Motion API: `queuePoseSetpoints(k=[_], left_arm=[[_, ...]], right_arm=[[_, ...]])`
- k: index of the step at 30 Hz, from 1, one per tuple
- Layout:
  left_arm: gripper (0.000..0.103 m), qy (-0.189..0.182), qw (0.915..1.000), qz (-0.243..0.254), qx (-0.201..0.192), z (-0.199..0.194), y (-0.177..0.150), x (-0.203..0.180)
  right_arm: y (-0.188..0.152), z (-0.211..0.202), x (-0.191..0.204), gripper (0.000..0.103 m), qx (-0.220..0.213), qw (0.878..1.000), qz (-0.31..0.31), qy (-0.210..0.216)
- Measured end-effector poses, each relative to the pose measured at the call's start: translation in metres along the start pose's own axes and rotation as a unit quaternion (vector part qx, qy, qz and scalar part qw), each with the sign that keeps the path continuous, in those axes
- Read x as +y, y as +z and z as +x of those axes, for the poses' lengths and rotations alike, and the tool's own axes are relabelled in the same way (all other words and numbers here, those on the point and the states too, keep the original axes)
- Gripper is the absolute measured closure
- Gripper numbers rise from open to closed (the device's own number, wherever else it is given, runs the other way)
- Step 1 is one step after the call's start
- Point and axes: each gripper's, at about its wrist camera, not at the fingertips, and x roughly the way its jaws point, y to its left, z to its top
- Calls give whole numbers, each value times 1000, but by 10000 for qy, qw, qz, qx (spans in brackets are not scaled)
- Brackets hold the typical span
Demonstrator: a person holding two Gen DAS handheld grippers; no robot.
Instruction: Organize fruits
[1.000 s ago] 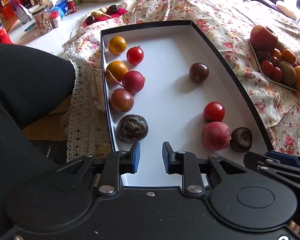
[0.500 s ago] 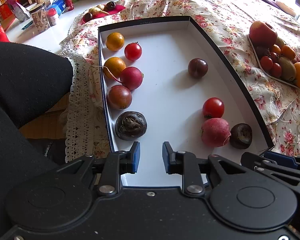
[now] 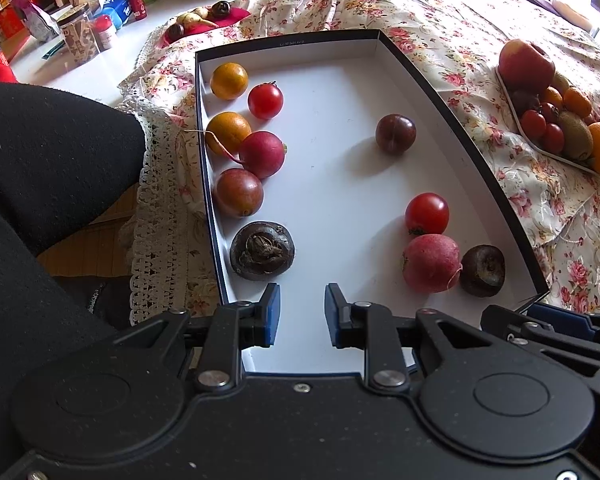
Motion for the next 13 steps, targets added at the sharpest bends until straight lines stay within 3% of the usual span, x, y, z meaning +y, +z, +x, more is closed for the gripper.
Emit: queuePoseSetpoints(k=[13], left_arm=[[69,3,10000,0,-1,0,0,0]], right_arm=[[0,-1,0,67,-13,10000,-11,10]])
